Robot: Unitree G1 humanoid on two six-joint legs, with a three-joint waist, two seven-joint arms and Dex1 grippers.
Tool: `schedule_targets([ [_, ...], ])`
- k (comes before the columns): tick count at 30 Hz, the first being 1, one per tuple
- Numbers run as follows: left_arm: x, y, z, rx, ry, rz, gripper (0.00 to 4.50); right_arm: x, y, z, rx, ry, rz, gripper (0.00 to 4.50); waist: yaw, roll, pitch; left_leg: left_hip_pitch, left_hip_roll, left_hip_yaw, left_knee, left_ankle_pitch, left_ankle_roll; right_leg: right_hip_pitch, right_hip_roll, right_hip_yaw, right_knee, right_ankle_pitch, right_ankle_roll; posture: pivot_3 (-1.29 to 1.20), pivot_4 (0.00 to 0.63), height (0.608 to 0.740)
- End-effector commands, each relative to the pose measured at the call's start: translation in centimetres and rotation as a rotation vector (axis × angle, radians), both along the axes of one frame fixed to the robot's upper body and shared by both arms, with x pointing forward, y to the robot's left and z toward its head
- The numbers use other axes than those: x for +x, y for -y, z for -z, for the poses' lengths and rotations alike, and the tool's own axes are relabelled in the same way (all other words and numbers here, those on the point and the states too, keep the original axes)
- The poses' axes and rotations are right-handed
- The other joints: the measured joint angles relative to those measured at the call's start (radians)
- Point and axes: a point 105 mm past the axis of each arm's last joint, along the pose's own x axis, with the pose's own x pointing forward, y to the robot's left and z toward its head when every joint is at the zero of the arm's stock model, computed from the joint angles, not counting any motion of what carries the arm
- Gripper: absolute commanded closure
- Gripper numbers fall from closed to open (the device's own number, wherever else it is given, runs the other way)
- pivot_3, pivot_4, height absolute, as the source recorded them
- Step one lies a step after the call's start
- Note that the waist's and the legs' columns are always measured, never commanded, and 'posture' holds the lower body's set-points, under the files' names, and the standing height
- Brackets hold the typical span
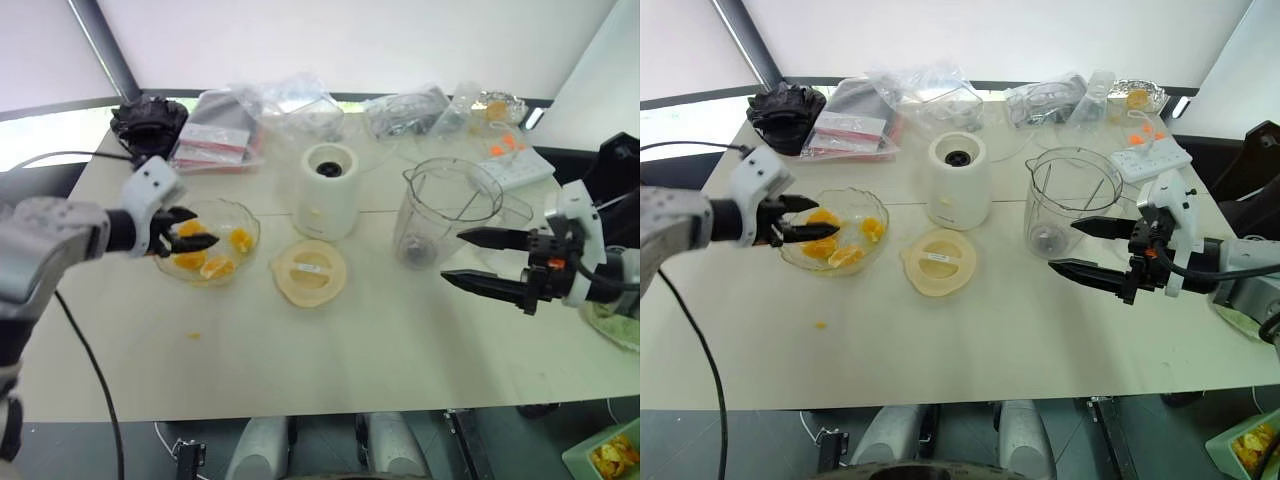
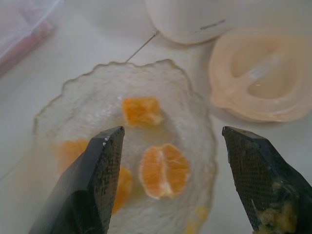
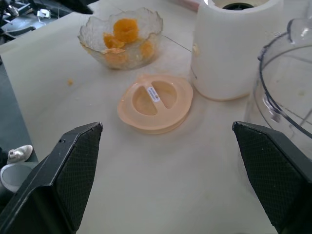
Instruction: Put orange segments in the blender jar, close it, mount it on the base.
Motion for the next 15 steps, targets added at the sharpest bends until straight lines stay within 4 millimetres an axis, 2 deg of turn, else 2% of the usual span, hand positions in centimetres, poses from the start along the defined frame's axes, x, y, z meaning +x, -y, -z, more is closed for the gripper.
schedule_targets([
  [1, 1.3, -1.0, 0.6, 0.066, -0.067, -0.007, 1.16, -0.1, -0.4, -0.5, -0.009, 0.029, -0.029, 0.05, -0.002, 0.0, 0.0, 0.0, 0.0, 0.0, 0.0, 0.0, 0.0, 0.0, 0.0, 0.0, 0.0, 0.0, 0.0, 0.0, 0.15, 0.74],
  [6, 3.1, -2.2, 2.0, 0.081, -0.197, -0.049, 1.16, 0.0, -0.5, -0.5, -0.017, 0.028, -0.03, 0.05, -0.004, -0.001, 0.001, 0.0, 0.0, 0.0, 0.0, 0.0, 0.0, -0.001, 0.0, 0.0, 0.001, 0.002, 0.003, 0.0, 0.15, 0.74],
  [15, 4.1, -1.6, 3.8, 0.069, -0.316, -0.055, 1.16, -0.3, -0.5, -0.3, -0.026, 0.029, -0.018, 0.05, -0.004, -0.002, 0.001, -0.001, 0.0, -0.001, 0.0, 0.0, 0.0, -0.001, 0.0, 0.0, 0.002, 0.002, 0.004, 0.0, 0.15, 0.74],
])
